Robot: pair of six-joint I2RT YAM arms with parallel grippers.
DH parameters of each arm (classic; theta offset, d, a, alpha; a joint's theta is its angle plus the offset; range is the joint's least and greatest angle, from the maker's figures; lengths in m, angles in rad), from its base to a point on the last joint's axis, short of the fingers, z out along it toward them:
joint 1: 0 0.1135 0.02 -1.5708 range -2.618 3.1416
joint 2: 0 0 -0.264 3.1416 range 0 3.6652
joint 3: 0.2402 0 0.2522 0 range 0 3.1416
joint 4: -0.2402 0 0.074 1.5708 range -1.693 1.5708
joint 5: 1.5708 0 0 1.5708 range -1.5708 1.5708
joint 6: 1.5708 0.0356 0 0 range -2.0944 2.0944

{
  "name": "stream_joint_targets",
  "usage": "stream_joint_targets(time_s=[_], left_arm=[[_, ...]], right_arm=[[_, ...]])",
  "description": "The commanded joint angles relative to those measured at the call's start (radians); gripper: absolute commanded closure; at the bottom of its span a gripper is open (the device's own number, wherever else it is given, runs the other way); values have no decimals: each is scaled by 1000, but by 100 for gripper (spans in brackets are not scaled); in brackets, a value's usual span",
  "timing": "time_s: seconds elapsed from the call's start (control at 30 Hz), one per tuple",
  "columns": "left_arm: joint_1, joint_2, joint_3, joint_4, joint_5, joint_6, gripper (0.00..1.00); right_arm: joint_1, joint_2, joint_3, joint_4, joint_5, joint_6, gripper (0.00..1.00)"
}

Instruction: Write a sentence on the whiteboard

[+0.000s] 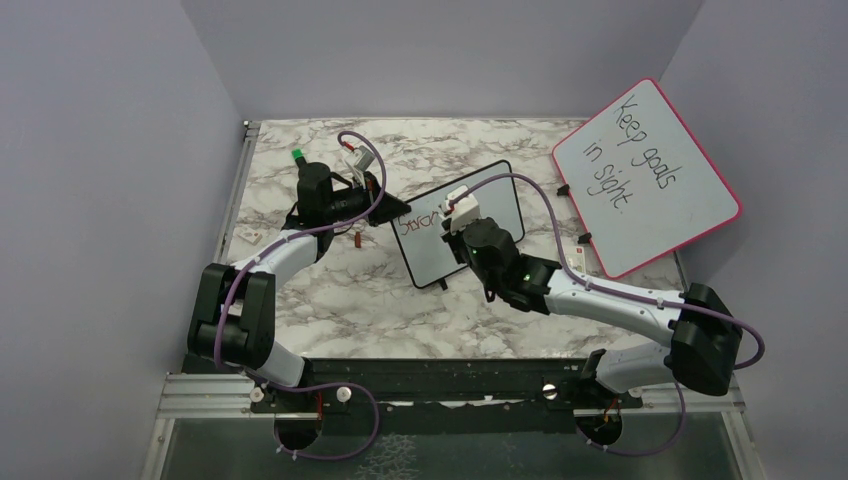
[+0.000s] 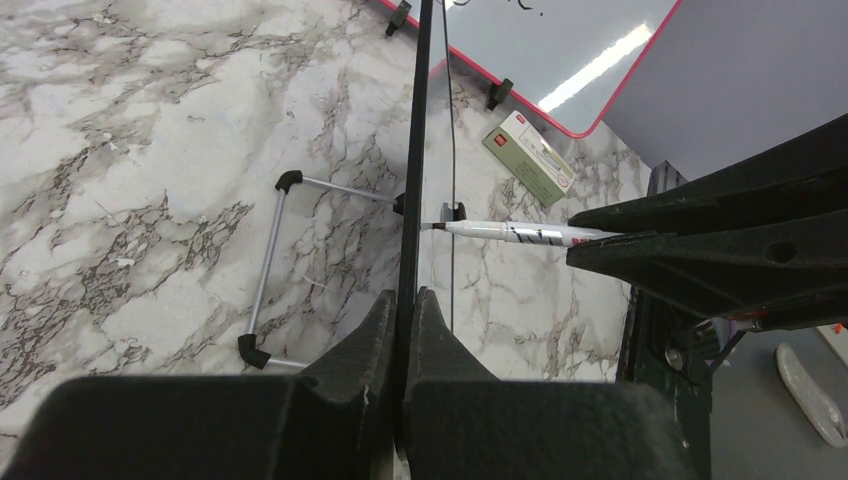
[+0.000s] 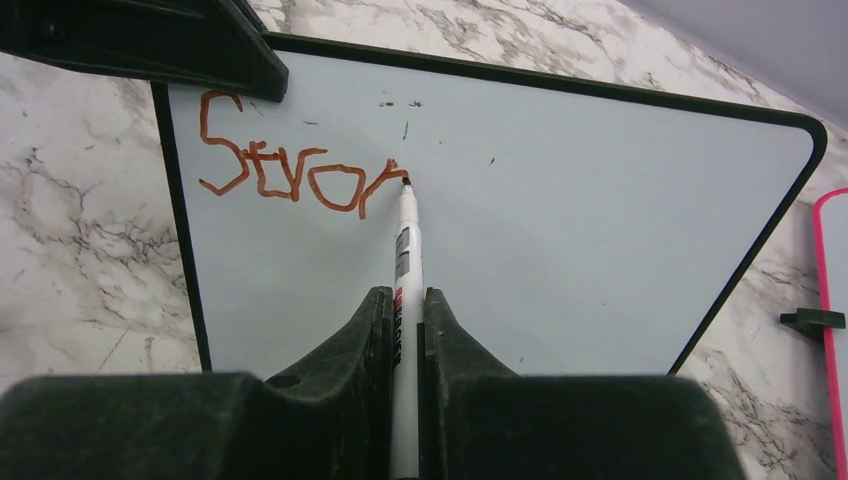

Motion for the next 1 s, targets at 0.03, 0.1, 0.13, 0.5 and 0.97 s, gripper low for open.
stream_joint_targets(time_s=[0.03, 0.1, 0.13, 0.5, 0.97], left_arm=[[-10, 29, -15, -96, -65, 47, 100], [-9, 29, -15, -96, -65, 47, 100], [-10, 30, -14, -96, -65, 47, 100], [-10, 30, -12, -97, -70, 46, 100], [-10, 29, -15, -98, -73, 41, 100]], right_arm=[[-15, -12, -12, -59, -26, 22, 99], [-14, -13, -13, -70, -29, 22, 99], [-14, -14, -11, -75, -31, 22, 99], [-14, -23, -13, -103, -56, 51, 99], [-14, -102, -56, -3, -15, 35, 99]])
